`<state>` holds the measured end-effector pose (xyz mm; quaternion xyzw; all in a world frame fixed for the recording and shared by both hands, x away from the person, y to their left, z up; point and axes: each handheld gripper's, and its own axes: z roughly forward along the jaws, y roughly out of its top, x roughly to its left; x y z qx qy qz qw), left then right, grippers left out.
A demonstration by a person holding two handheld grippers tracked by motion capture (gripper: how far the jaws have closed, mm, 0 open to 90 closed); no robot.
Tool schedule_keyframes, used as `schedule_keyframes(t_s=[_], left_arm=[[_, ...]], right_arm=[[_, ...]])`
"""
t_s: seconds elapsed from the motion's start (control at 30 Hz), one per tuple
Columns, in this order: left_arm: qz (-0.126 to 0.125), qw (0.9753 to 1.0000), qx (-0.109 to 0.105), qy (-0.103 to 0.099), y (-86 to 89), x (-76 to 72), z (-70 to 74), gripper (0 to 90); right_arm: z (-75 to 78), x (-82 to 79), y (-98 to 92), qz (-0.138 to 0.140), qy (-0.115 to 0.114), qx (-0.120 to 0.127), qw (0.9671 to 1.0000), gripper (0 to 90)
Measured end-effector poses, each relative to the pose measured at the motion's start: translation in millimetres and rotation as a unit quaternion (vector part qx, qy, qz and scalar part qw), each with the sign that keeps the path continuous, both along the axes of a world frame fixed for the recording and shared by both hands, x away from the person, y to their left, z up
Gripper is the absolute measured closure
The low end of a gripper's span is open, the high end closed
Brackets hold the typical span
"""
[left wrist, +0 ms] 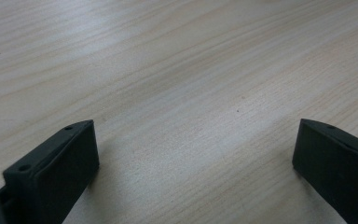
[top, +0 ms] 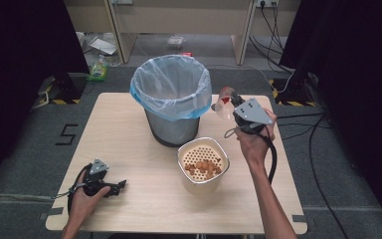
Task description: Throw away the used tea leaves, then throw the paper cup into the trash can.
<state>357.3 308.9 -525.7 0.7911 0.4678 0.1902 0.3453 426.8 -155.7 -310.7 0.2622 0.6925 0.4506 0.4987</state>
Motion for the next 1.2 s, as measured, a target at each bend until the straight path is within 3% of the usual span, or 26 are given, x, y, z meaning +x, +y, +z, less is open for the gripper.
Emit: schedule_keyframes(t_s=[0.33, 0.73, 0.97, 1.2], left_arm=[[-0.001, 1.0, 0.001, 0.0, 0.1, 0.0, 0.0, 0.0], [0.0, 1.0, 0.0, 0.0, 0.0, 0.0, -0.1, 0.0], [0.001, 1.0, -0.001, -0.001, -0.1, -0.1, -0.1, 0.0], [0.001, 1.0, 0.0, -0.001, -0.2, -0.3, -0.1, 0.0]], right_arm=[[32.8, 13.3, 2.9, -0.001, -0.006, 0.006, 1.0, 88.0], [73.0, 31.1, 30.3, 0.022, -0.012, 0.01, 0.9996, 87.8], [82.9, 39.2, 60.5, 0.049, -0.009, -0.01, 0.9987, 87.7], [79.9, 49.7, 91.5, 0.075, 0.006, -0.029, 0.9967, 87.7]])
